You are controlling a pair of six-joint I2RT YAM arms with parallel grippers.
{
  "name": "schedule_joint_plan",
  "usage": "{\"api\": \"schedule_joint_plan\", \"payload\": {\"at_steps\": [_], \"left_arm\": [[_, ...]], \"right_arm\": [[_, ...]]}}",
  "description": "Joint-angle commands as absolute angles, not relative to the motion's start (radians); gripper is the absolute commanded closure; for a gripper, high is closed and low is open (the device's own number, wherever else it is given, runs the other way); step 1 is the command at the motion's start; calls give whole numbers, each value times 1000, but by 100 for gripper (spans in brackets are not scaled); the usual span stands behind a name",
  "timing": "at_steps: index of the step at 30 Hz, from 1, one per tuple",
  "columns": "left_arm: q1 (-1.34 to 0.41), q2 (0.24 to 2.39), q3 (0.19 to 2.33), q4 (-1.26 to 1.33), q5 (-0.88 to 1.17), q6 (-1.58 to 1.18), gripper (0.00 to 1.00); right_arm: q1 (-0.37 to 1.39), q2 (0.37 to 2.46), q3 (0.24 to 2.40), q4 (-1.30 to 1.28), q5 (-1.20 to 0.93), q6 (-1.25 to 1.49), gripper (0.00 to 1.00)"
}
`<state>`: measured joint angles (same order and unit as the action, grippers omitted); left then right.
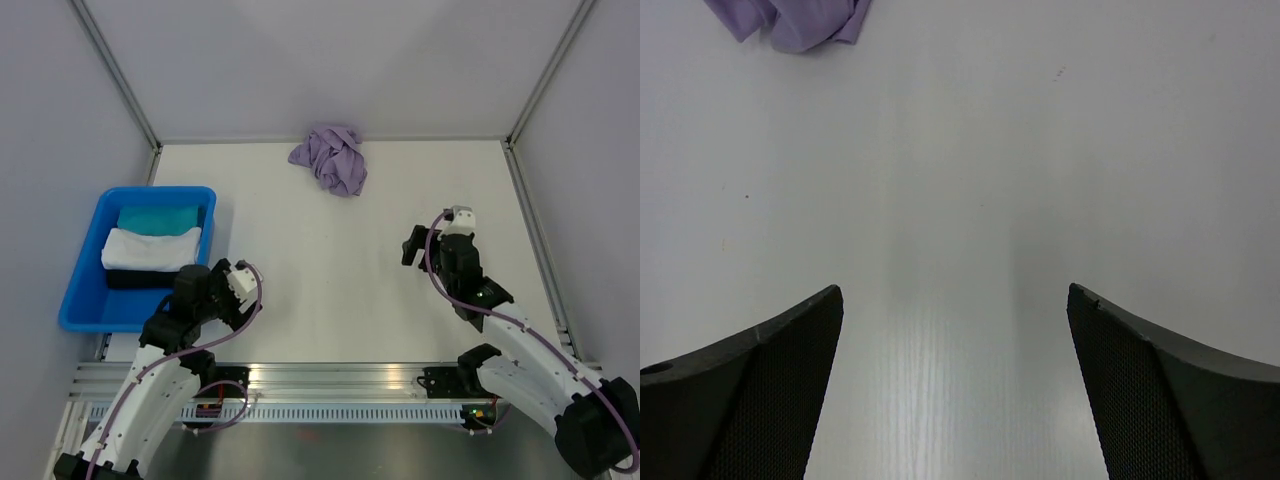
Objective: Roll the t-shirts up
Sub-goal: Grab a tshirt with the right arm
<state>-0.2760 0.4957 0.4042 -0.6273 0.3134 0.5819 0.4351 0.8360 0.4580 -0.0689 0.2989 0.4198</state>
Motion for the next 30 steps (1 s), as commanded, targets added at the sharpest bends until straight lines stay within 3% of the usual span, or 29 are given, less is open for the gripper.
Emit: {"api": "schedule_joint_plan", "payload": {"at_steps": [1,5,14,21,23,24,25,26,27,29,30], "left_arm": [[-270,497,416,-528,226,474,0],[-270,514,491,-523,144,417,0],[-273,554,545,-514,288,433,0],[-276,580,543,-500,291,437,0],[-276,580,540,-500,301,437,0],[-276,580,538,-499,308,437,0],[-276,581,537,-499,308,437,0],[-276,583,537,-499,308,437,0],[-276,584,537,-499,305,436,0],[-276,589,537,-499,305,437,0],[-276,591,537,-499,305,436,0]], "right_arm": [[437,993,657,60,131,384,2],[439,1385,963,-46,58,403,2],[511,2045,1587,-204,37,394,2],[519,2428,2043,-366,268,374,2],[520,2491,2140,-400,298,356,10],[519,2496,2152,-402,304,353,20],[518,2496,2151,-391,320,351,43],[518,2478,2140,-379,337,348,54],[520,2464,2123,-344,354,344,73],[518,2418,2071,-304,400,315,98],[520,2405,2062,-290,409,304,100]]}}
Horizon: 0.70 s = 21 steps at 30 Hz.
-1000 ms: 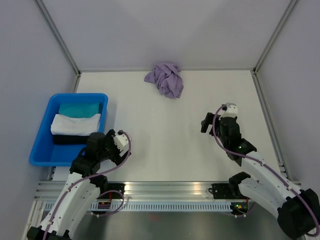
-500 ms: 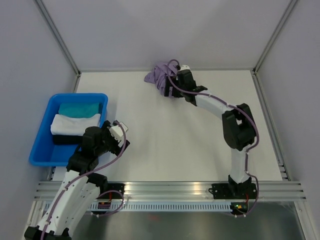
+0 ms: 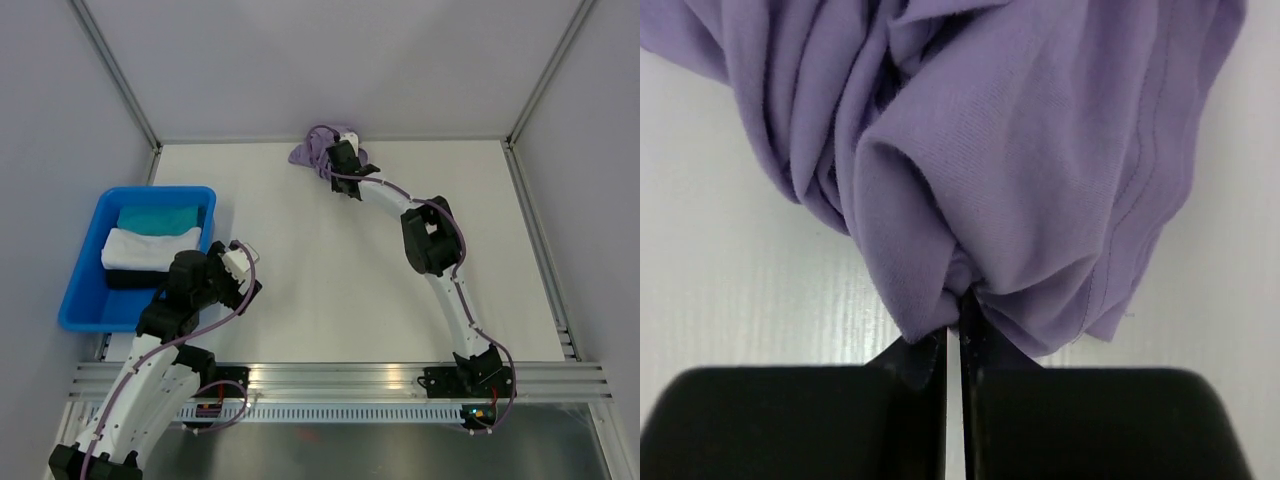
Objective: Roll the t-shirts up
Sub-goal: Grab a tshirt with the right arm, then move the tshirt to the center of the board
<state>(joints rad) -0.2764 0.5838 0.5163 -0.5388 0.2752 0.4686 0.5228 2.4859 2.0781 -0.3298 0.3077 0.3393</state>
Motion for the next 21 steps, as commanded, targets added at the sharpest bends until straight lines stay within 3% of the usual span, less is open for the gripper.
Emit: {"api": "schedule_joint_plan", "payload": {"at_steps": [1,8,12,15,21], "left_arm": [[-276,592,535,-499,305,434,0],[-276,594,531,-500,296,437,0],[-276,598,549,-500,276,440,0],[-276,601,561,-505,270,448,0],[-276,609,580,-509,255,446,0]], "right_arm": [[519,2392,2050,-285,405,290,100],[535,1979,1746,-141,141,184,100],[552,1700,1585,-145,-212,92,100],[554,1490,1540,-198,-346,71,100],[555,1324,1487,-204,-408,136,100]]}}
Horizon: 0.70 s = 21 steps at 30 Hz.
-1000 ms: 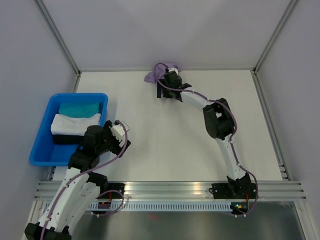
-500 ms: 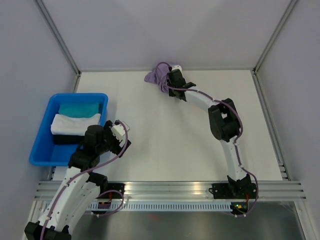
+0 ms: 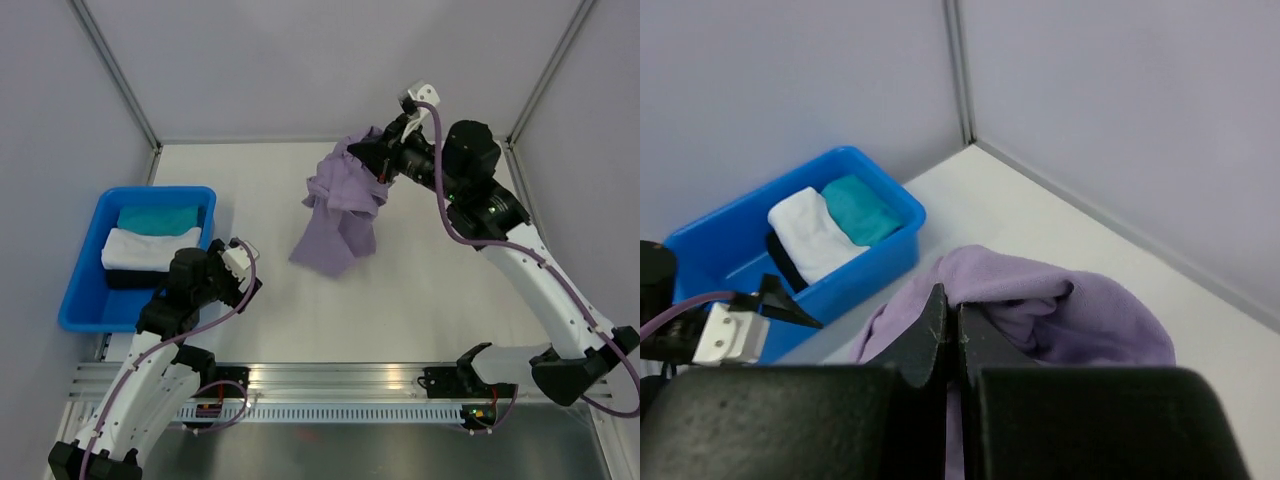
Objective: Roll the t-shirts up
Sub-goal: Move the tshirt to the center of the board
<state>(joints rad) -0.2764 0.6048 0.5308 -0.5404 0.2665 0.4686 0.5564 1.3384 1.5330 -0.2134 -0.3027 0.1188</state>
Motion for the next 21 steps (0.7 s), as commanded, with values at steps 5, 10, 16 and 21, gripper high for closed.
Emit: {"api": "schedule_joint_plan", "payload": {"at_steps": [5,10,16,21], "left_arm": [[-276,607,578,-514,256,446,0],[-276,609,578,-514,256,451,0],[-276,607,572,-522,258,453,0],[-276,600,569,-525,262,459,0]], "right_arm": [[554,1353,1491,-248,-297,183,100],[552,1590,1595,-337,-169,176,95],[554,1946,1864,-629,84,199,15],[554,1733,1460,-485,163,287,14]]}}
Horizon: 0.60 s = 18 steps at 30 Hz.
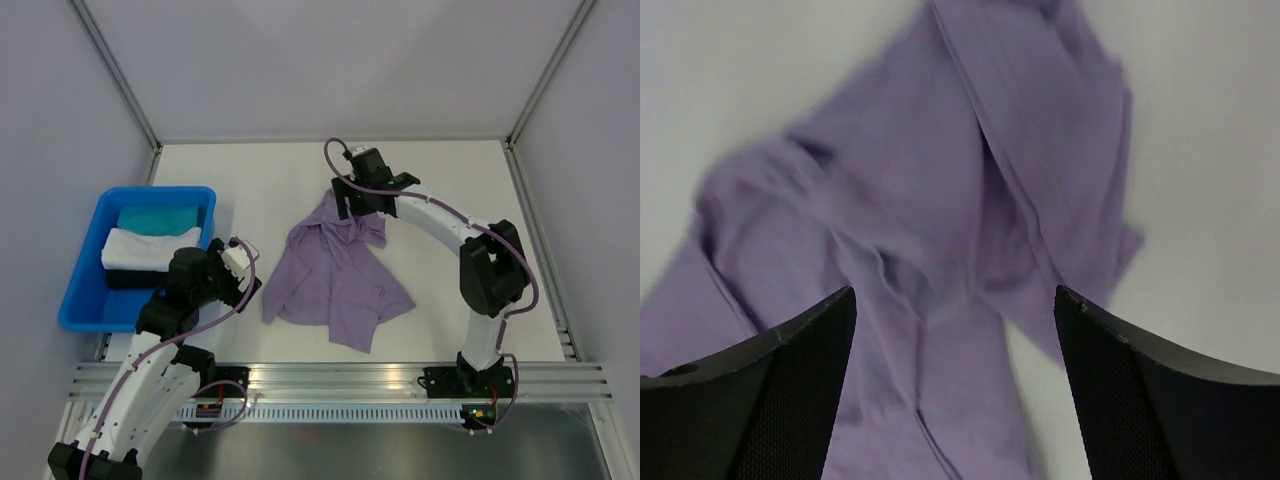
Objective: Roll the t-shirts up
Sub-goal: Move the tshirt to the center of the board, then flatten the tshirt
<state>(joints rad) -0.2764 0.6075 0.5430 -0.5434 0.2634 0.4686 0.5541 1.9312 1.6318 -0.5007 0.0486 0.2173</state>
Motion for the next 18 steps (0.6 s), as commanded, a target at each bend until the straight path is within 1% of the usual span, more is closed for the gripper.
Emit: {"api": "schedule_joint_plan", "payload": {"at_steps": [1,2,3,5,6,10,11,12,13,15,16,17,18], "left_arm": [[-276,603,569,-525,267,462,0],[-276,606,571,-528,278,468,0],[-276,610,574,-529,284,475,0],[-276,633,577,-555,322,520,0],[-276,649,590,-569,339,538,0],[-279,788,684,-687,373,572,0],[-287,869,728,-710,371,580,0],[-297,903,745,-736,362,580,0],[-310,938,758,-735,332,572,0],[-394,1018,781,-712,304,563,0],[-435,1041,785,-700,255,551,0],[-524,1064,796,-693,238,536,0],[-560,1116,804,-692,229,531,0]], "right_arm": [[554,1697,1397,-471,170,313,15],[557,1665,1288,-459,169,322,16],[557,1608,1240,-457,169,333,17],[561,1559,1122,-457,143,353,20],[568,1521,1089,-460,127,357,21],[583,1434,945,-462,58,396,29],[587,1421,921,-450,20,400,35],[594,1405,879,-446,5,400,38],[594,1404,865,-443,-26,402,43],[595,1413,830,-422,-52,410,43],[597,1419,819,-411,-57,413,43],[597,1427,802,-385,-61,417,42],[595,1440,796,-370,-70,420,42]]}}
